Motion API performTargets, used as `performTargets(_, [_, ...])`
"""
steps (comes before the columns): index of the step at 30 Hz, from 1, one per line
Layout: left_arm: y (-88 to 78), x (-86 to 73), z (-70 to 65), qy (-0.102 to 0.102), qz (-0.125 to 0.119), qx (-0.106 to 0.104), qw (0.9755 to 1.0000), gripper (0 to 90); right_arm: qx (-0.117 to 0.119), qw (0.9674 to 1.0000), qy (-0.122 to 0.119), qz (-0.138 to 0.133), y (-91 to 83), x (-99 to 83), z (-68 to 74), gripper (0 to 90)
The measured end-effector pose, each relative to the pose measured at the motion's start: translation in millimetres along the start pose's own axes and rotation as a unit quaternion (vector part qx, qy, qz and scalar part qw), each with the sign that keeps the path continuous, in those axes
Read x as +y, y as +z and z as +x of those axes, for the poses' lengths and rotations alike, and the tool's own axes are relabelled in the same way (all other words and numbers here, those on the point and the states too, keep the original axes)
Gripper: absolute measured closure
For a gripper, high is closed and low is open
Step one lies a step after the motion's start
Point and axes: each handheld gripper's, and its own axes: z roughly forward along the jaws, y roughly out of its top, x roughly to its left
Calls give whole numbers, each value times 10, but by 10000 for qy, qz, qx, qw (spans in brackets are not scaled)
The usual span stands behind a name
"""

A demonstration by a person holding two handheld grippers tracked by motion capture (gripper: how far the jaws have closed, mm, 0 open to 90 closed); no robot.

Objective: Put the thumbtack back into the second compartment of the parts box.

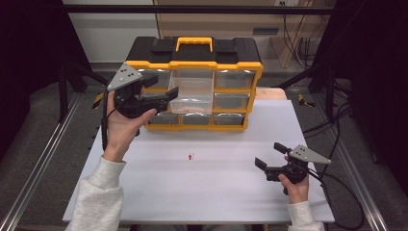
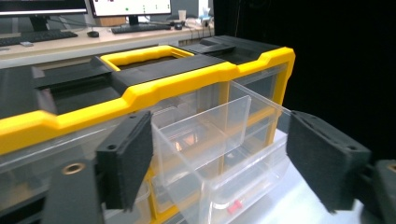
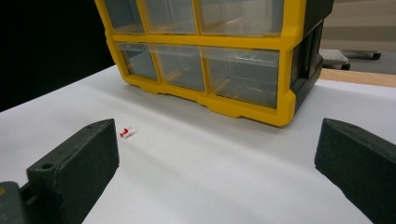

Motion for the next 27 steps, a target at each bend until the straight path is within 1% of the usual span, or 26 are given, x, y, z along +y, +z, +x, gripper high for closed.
performTargets(2, [-68, -50, 33, -49, -101, 6, 9999, 175, 3, 10000, -1, 4, 3, -1, 0, 3])
performTargets(5, [-134, -135, 68, -96, -104, -8, 9999, 127, 3, 10000, -8, 4, 6, -3, 1, 3])
performTargets(7, [-159, -201, 76, -150, -98, 22, 9998, 102, 4, 10000, -7, 9, 7, -4, 2, 3])
performTargets(8, [-172, -235, 85, -128, -76, 35, 9999, 87, 4, 10000, -8, 9, 8, -4, 1, 3])
performTargets(9, [-178, -262, 86, -159, -86, 31, 9998, 72, 4, 10000, -10, 8, 9, -5, 2, 3])
performTargets(13, [-199, -444, 115, -238, -74, 10, 9997, 32, 4, 10000, -9, -1, 4, -4, 4, 3])
performTargets(17, [-186, -622, 138, -339, -36, -69, 9994, 21, 12, 10000, -10, 13, 7, -6, 5, 3])
performTargets(20, [-156, -782, 150, -382, 51, -128, 9992, 18, 7, 10000, -10, 11, 5, -5, 5, 3])
performTargets(26, [-69, -1079, 144, -429, 197, -104, 9988, 16, 2, 10000, -21, 11, 5, -6, 4, 3])
performTargets(27, [-41, -1144, 139, -449, 271, -128, 9985, 16, 6, 10000, -17, 14, 6, -6, 5, 2])
